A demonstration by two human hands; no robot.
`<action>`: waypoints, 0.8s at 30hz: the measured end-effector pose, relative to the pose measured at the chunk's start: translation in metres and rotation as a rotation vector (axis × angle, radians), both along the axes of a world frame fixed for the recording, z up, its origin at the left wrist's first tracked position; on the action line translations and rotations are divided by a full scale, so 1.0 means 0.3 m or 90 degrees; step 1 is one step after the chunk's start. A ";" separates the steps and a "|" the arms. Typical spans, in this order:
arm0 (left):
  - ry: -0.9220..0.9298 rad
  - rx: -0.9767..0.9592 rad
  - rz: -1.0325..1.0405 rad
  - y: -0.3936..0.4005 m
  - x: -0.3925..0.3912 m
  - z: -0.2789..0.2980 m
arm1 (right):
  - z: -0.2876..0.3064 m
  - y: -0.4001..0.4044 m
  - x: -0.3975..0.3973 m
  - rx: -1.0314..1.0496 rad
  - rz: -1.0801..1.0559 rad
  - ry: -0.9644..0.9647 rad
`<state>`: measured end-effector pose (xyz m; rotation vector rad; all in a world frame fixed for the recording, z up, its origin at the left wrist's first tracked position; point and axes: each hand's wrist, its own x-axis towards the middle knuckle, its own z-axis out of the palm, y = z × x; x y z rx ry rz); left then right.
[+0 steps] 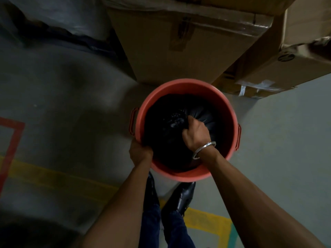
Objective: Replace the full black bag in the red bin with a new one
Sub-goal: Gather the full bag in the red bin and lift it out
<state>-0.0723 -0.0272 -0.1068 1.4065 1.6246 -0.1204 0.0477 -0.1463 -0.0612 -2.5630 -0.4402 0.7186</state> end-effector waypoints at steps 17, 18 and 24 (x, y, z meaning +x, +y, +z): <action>0.045 0.097 0.021 -0.009 0.046 -0.007 | -0.009 -0.001 0.037 0.030 -0.042 0.065; 0.044 0.105 0.019 -0.006 0.054 -0.005 | -0.008 0.002 0.043 0.032 -0.041 0.067; 0.057 0.094 0.022 0.008 0.046 -0.023 | 0.005 0.013 0.050 0.042 -0.012 0.081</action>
